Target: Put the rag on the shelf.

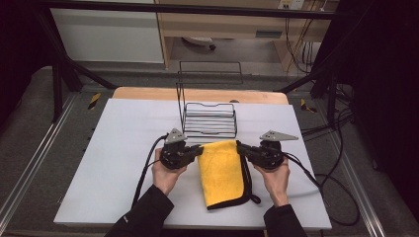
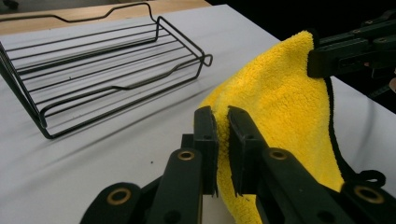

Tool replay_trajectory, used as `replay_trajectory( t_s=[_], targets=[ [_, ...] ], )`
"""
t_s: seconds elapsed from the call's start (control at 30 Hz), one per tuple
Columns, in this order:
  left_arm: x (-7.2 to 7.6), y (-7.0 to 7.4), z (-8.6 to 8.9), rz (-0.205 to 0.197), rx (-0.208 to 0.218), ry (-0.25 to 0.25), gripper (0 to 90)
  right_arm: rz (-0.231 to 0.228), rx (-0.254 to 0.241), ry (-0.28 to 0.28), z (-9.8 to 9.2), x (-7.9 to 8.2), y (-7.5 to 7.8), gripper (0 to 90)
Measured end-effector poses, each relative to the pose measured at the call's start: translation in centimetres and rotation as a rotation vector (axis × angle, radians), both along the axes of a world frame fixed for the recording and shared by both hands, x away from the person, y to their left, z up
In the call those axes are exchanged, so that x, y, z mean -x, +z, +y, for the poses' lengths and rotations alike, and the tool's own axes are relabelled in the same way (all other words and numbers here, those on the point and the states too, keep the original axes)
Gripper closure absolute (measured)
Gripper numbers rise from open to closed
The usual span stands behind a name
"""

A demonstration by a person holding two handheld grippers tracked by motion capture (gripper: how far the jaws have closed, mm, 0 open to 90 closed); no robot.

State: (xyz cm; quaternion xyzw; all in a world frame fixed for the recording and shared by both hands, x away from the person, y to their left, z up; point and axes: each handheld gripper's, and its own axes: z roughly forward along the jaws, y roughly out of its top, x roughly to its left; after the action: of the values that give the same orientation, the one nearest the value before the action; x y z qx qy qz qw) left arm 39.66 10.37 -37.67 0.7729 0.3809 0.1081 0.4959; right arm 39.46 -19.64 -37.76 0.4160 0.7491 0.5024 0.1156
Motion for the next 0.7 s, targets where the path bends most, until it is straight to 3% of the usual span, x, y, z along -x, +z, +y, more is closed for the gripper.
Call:
replay_trajectory(
  t_s=[0.3, 0.7],
  targets=[
    [0.6, 1.4, 0.1, -0.046, 0.029, -0.005, 82.2, -0.064, -0.009, -0.012, -0.1, 1.1, 1.5, 80.8],
    [1.1, 4.3, 0.2, -0.115, 0.044, -0.014, 82.2, -0.153, -0.016, -0.033, 0.2, 2.2, 4.1, 81.1]
  ],
)
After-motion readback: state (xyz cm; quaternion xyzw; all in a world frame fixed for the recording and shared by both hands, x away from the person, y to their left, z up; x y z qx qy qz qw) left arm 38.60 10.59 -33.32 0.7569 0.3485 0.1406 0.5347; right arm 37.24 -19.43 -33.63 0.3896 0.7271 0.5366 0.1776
